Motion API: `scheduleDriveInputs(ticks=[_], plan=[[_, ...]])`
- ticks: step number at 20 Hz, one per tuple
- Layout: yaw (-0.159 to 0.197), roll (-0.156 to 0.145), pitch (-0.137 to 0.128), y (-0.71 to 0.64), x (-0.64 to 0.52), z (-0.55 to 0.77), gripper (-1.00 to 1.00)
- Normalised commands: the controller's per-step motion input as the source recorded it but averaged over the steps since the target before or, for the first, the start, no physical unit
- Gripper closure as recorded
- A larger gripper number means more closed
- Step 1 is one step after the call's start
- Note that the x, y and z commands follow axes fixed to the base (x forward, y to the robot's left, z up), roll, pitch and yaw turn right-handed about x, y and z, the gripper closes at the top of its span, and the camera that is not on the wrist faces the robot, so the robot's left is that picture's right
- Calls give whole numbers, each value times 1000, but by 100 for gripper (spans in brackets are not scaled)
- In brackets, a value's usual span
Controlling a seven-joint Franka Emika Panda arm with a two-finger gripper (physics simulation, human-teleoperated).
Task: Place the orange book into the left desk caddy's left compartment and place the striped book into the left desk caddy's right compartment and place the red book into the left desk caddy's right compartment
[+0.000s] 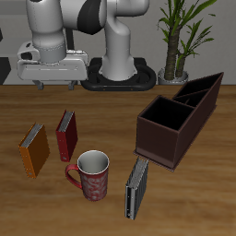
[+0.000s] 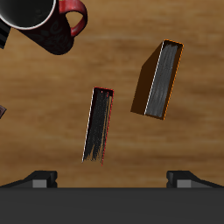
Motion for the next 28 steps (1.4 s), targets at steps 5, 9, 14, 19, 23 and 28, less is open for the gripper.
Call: scheduleDriveInputs(ticks=[5, 9, 14, 19, 23, 28], plan=[[10, -78, -53, -622, 134, 18, -100], [-36, -67, -19, -400, 116, -25, -100], [-58, -18, -21, -218, 175, -57, -100], [-12, -30, -19, 21, 202, -107, -100], [-52, -14, -18, 103, 253, -117, -100], [-44, -2, -31, 128, 261, -81, -100]])
